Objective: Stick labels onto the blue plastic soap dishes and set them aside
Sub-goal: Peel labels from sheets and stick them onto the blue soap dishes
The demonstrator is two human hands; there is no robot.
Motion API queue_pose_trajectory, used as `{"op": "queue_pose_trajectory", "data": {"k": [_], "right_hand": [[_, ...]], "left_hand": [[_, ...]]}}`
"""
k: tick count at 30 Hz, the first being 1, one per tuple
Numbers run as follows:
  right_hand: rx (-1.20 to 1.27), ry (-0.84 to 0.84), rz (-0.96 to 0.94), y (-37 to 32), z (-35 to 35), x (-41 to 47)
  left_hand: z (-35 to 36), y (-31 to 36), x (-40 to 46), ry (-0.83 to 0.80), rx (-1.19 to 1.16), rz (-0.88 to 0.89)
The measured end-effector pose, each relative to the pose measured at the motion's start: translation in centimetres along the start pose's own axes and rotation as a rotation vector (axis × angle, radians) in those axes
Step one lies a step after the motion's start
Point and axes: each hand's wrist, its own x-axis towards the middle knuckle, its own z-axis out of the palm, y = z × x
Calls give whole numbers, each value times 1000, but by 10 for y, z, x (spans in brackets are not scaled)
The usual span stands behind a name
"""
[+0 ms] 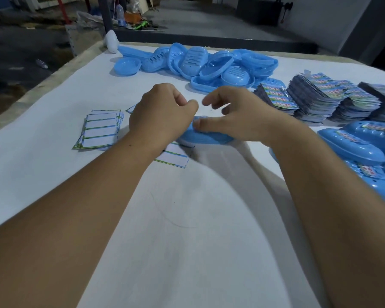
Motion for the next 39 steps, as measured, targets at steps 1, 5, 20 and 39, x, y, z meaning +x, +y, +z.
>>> {"op": "queue_pose_trajectory", "data": {"k": [1, 5, 20, 39], "right_hand": [[-16, -67, -19, -1, 1, -1], [-81, -175, -41, -2, 6, -5], [-472, 80, 0, -12, 15, -29], [-605, 316, 686, 79, -96, -122]], "left_hand": [[-1, 0, 0, 21, 13, 16], [-1, -3, 2, 76, 27, 74], [-4, -12, -6, 143, 7, 293], [-9, -2, -17, 79, -53, 271]]}}
